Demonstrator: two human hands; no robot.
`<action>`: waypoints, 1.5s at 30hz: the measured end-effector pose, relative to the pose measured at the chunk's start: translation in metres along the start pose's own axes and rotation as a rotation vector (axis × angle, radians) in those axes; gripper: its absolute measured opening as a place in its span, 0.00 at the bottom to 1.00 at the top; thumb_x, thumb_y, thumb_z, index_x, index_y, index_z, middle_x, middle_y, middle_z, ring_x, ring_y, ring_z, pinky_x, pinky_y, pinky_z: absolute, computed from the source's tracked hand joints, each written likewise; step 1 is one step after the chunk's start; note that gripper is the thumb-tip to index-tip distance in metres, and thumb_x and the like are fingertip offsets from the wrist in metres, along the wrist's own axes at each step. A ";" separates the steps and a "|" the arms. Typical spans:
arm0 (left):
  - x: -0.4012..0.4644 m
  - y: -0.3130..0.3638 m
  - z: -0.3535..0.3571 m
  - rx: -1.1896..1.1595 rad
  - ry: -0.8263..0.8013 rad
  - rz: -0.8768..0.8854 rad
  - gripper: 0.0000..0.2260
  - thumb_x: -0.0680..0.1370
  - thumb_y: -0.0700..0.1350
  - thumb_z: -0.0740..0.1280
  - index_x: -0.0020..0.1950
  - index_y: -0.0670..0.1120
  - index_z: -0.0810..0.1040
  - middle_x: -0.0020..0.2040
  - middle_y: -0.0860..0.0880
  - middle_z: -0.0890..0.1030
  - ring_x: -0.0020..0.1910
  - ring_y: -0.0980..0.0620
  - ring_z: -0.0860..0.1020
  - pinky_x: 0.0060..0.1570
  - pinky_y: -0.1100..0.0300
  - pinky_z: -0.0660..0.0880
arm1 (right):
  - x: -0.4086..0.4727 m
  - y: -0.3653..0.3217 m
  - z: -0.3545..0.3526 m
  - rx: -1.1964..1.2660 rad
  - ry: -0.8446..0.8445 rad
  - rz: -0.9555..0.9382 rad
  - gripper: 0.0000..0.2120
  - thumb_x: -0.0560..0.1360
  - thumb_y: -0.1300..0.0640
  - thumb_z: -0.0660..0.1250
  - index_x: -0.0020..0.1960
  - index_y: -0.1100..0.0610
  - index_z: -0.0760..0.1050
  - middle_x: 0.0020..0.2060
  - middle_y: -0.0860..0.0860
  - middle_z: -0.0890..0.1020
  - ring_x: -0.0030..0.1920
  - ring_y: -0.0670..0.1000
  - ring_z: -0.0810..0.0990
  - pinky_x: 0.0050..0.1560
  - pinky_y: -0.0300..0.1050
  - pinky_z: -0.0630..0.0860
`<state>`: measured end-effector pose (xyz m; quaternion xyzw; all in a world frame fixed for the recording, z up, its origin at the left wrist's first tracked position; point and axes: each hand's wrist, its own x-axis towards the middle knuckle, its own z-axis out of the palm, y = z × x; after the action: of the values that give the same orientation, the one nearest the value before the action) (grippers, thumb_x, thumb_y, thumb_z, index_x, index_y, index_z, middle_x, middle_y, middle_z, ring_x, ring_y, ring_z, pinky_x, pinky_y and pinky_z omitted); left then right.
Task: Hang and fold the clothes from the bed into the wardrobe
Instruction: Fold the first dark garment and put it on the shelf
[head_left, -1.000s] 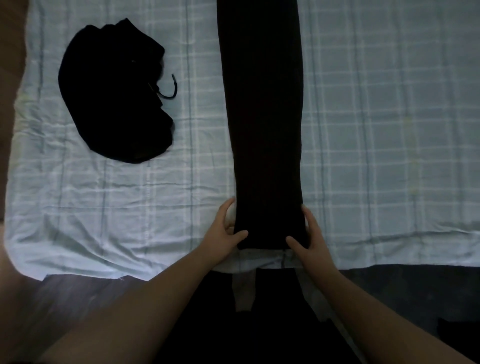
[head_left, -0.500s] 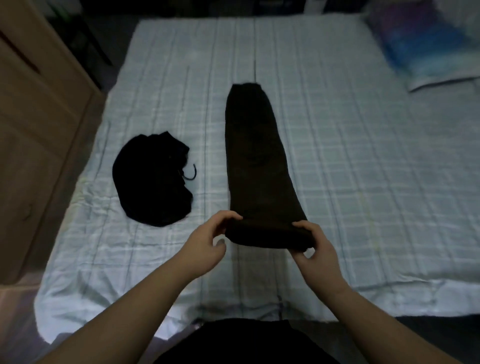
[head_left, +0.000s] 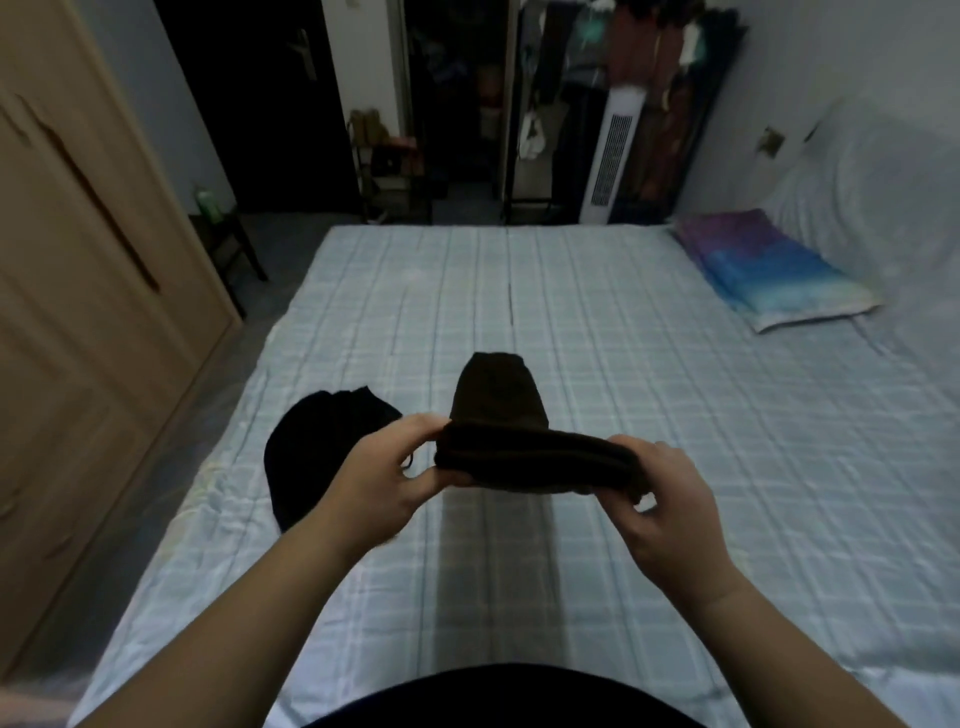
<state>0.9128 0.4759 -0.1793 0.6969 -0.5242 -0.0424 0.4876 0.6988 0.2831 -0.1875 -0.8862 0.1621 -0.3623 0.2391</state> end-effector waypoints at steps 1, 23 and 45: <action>-0.002 0.005 -0.006 -0.028 0.023 -0.020 0.22 0.71 0.44 0.76 0.59 0.65 0.77 0.53 0.63 0.82 0.55 0.59 0.81 0.56 0.60 0.77 | 0.002 -0.004 -0.005 -0.012 0.011 -0.043 0.10 0.73 0.48 0.69 0.54 0.47 0.79 0.38 0.43 0.76 0.40 0.46 0.74 0.46 0.43 0.72; -0.001 0.011 -0.025 -0.244 0.019 -0.285 0.26 0.64 0.43 0.81 0.55 0.63 0.79 0.50 0.55 0.84 0.51 0.55 0.83 0.51 0.64 0.78 | 0.015 -0.025 0.002 0.357 -0.136 0.100 0.21 0.73 0.54 0.66 0.65 0.48 0.70 0.58 0.32 0.76 0.57 0.38 0.78 0.55 0.30 0.73; 0.169 -0.239 0.120 -0.276 0.132 -0.737 0.19 0.74 0.38 0.74 0.59 0.54 0.75 0.48 0.53 0.84 0.44 0.56 0.83 0.42 0.64 0.79 | 0.142 0.215 0.216 0.581 -0.095 0.755 0.25 0.79 0.61 0.66 0.70 0.41 0.66 0.53 0.40 0.82 0.55 0.40 0.81 0.54 0.35 0.77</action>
<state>1.0848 0.2633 -0.3378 0.7675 -0.1959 -0.2394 0.5614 0.9270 0.1047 -0.3590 -0.6773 0.3537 -0.2395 0.5990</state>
